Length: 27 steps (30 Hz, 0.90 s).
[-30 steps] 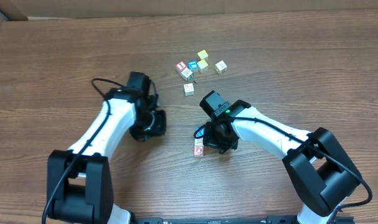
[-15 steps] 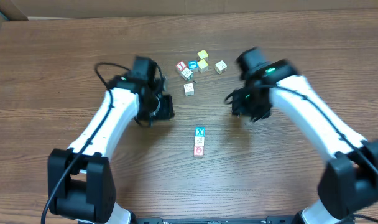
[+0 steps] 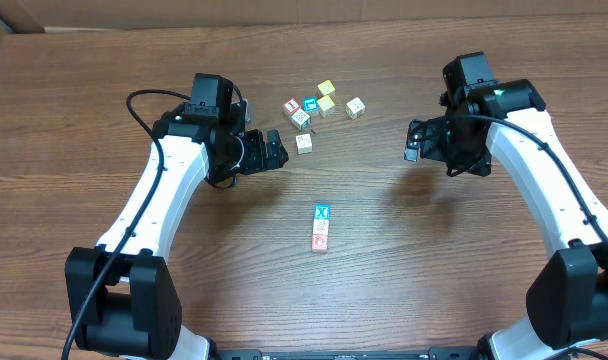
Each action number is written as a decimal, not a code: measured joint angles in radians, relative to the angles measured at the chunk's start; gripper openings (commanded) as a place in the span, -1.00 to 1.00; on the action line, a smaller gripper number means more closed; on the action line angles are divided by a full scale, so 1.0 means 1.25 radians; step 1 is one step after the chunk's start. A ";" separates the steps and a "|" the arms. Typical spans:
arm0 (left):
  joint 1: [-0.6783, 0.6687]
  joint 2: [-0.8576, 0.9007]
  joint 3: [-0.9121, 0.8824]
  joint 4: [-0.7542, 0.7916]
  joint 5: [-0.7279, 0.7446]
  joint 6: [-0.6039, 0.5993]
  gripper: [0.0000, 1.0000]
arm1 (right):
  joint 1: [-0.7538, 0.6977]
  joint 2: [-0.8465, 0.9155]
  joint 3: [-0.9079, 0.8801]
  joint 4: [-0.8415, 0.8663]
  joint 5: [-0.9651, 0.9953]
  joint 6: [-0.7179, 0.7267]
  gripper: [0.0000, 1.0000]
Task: Flip 3 blocks
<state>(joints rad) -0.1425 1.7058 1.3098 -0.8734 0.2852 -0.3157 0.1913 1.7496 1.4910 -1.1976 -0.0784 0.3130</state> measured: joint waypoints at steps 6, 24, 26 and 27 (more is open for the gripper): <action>0.000 0.000 0.000 0.000 0.000 0.000 0.99 | 0.000 0.000 0.000 0.000 0.000 0.000 1.00; 0.000 0.000 0.000 -0.002 0.000 0.000 0.99 | 0.000 -0.470 -0.010 0.031 0.034 -0.003 1.00; 0.000 0.000 0.000 -0.002 0.000 0.000 1.00 | 0.000 -0.571 -0.009 0.030 0.043 -0.003 1.00; 0.000 0.000 0.000 -0.002 0.000 0.000 1.00 | 0.000 -0.620 -0.008 0.031 0.047 -0.003 1.00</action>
<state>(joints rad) -0.1425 1.7058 1.3098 -0.8753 0.2852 -0.3157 0.1913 0.9741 1.4811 -1.1587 -0.0193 0.3088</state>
